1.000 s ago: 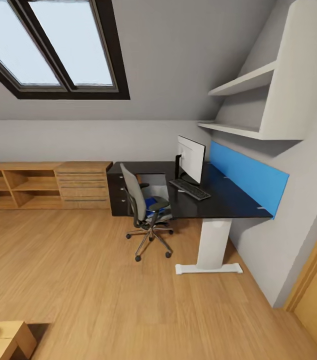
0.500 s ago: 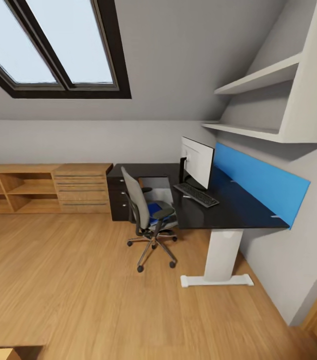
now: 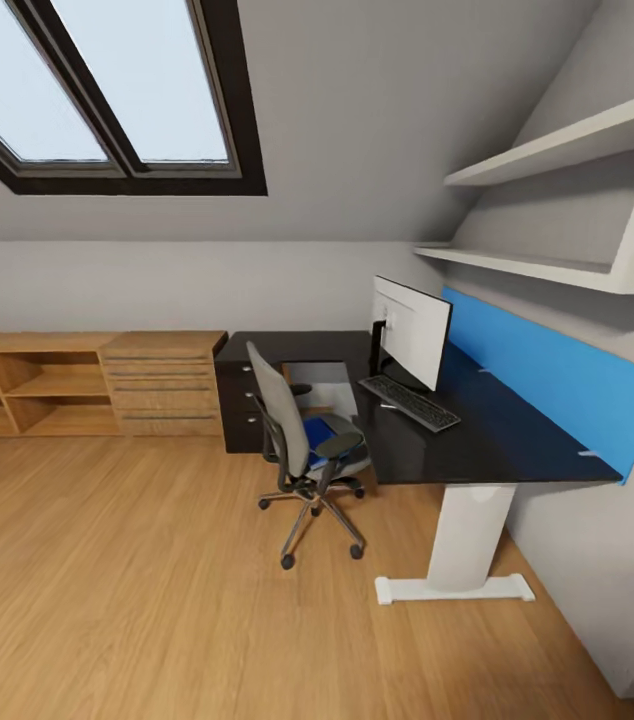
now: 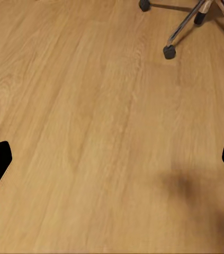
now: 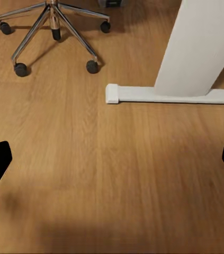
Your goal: In the bedroom, organize the workspace by keeping the computer under the desk, ensuring the monitor is on the desk, placing the keyboard on the desk next to the monitor, placing the mouse on the desk next to the keyboard, moving the folder from the swivel chair onto the desk next to the mouse, stacking the notebook on top of the folder with the pen on top of the notebook, and positioning the swivel chair next to the desk.
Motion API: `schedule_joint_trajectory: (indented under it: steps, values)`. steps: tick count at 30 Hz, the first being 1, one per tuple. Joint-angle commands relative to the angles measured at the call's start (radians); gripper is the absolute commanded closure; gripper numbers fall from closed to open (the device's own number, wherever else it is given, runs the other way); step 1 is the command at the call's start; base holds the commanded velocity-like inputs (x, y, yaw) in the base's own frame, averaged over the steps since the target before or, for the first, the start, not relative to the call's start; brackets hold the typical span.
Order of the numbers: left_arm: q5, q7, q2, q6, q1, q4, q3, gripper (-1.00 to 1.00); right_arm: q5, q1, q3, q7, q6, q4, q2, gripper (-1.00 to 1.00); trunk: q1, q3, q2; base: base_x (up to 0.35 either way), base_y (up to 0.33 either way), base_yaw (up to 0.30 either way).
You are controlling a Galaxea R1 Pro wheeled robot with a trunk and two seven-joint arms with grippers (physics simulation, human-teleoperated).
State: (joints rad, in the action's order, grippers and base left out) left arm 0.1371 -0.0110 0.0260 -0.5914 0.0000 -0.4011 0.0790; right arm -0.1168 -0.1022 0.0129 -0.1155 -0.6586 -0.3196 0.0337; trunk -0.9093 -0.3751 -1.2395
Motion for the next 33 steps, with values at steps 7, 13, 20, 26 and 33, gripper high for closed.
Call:
schedule_joint_trajectory:
  steps: [7, 13, 20, 26, 33]
  values:
    - [0.001, 0.000, -0.001, -0.001, 0.000, -0.001, 0.002, -1.00, -0.010, 0.000, -0.028, -0.009, -0.001, 0.001, 0.000, -1.00, -0.001, -0.001, -0.001, 0.330, 0.131, 0.000]
    - [0.001, 0.000, -0.001, -0.001, 0.000, -0.001, 0.002, -1.00, -0.010, 0.000, -0.033, -0.009, -0.001, 0.001, 0.000, -1.00, -0.001, -0.001, -0.001, 0.330, 0.134, 0.000]
    - [0.001, 0.000, -0.001, -0.001, 0.000, -0.001, 0.002, -1.00, -0.010, -0.001, -0.034, -0.009, 0.000, 0.004, 0.000, -1.00, -0.001, -0.001, -0.001, 0.330, 0.136, 0.000]
    - [0.001, 0.000, -0.001, -0.002, 0.000, -0.001, 0.002, -1.00, -0.017, -0.001, -0.041, -0.009, -0.001, 0.028, 0.001, -1.00, -0.001, -0.001, -0.001, 0.330, 0.137, 0.000]
    - [0.001, 0.000, -0.003, -0.001, 0.000, -0.001, 0.002, -1.00, -0.066, -0.001, -0.041, -0.010, -0.001, 0.033, 0.001, -1.00, -0.001, -0.001, -0.001, 0.330, 0.112, 0.000]
